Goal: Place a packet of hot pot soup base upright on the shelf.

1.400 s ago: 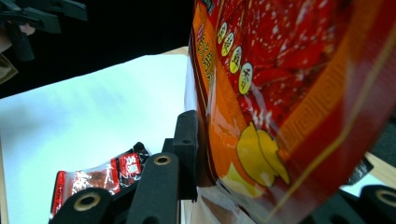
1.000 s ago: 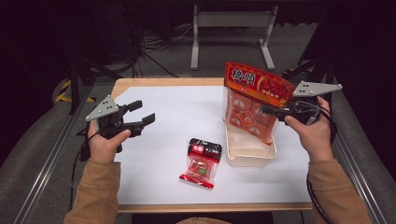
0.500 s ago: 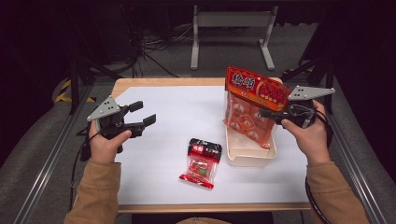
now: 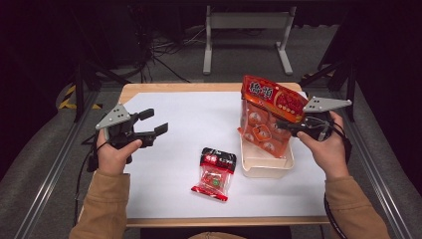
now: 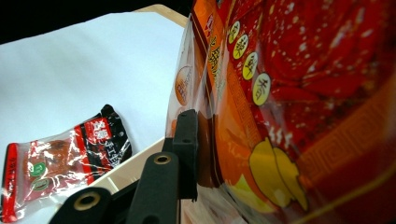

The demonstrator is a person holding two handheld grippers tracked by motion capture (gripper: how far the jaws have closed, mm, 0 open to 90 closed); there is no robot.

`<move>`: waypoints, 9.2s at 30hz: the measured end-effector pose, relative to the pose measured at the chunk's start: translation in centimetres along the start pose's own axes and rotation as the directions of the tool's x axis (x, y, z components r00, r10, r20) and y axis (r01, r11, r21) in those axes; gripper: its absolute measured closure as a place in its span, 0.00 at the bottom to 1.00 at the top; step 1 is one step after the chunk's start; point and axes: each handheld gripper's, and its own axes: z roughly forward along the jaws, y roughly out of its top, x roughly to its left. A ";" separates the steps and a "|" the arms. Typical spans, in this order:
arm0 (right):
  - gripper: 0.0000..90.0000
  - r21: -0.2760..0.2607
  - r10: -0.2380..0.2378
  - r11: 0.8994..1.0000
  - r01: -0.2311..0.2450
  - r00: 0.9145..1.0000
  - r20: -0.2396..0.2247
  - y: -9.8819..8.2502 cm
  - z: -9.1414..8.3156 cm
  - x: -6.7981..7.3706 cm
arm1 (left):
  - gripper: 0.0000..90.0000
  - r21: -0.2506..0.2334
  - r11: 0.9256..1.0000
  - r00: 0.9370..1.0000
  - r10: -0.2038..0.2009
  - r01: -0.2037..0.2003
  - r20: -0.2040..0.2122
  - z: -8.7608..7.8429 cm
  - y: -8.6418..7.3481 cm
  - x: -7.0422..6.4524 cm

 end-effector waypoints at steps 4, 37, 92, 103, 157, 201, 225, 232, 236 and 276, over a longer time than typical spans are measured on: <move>0.79 0.006 -0.009 1.000 0.009 1.000 0.001 -0.1 0.4 0.2 | 0.29 -0.001 1.000 1.000 -0.004 0.004 -0.004 0.0 0.0 0.0; 0.76 -0.022 0.073 0.997 -0.074 0.997 -0.038 -4.4 1.6 -0.3 | 0.27 0.055 0.998 1.000 -0.016 0.015 0.013 1.8 -0.8 0.3; 0.43 -0.051 0.068 0.996 -0.069 0.997 -0.024 -6.8 -6.0 2.3 | 0.18 0.321 0.947 0.982 -0.026 -0.037 0.189 11.3 -2.8 -1.6; 0.42 -0.062 0.053 0.997 -0.054 0.998 -0.026 -6.8 -6.0 2.6 | 0.21 0.368 0.928 0.976 -0.025 -0.058 0.218 13.4 -4.3 -1.6; 0.39 -0.059 0.057 0.997 -0.060 0.997 -0.043 -7.1 -5.3 2.3 | 0.70 0.533 0.845 0.934 -0.158 -0.040 0.320 17.2 -8.8 -2.3; 0.42 -0.056 0.062 0.996 -0.063 0.998 -0.012 -7.4 -5.5 1.3 | 1.00 0.420 0.902 0.904 -0.095 -0.098 0.416 11.4 -2.2 -4.0; 0.40 -0.029 0.111 0.994 -0.110 0.992 0.063 -8.8 -5.4 -0.2 | 1.00 0.248 0.961 0.912 0.007 -0.119 0.411 7.5 1.5 -5.3; 0.38 -0.018 0.125 0.992 -0.124 0.989 0.084 -9.4 -5.1 -0.7 | 1.00 0.205 0.972 0.914 0.018 -0.111 0.406 7.1 1.9 -5.6; 0.37 -0.010 0.124 0.992 -0.123 0.988 0.094 -9.6 -5.0 -0.8 | 1.00 0.175 0.978 0.918 0.032 -0.109 0.395 7.0 2.1 -5.6; 0.35 0.031 0.150 0.988 -0.153 0.983 0.104 -11.6 -3.1 -2.6 | 1.00 0.086 0.986 0.895 0.091 -0.142 0.437 7.8 4.8 -6.9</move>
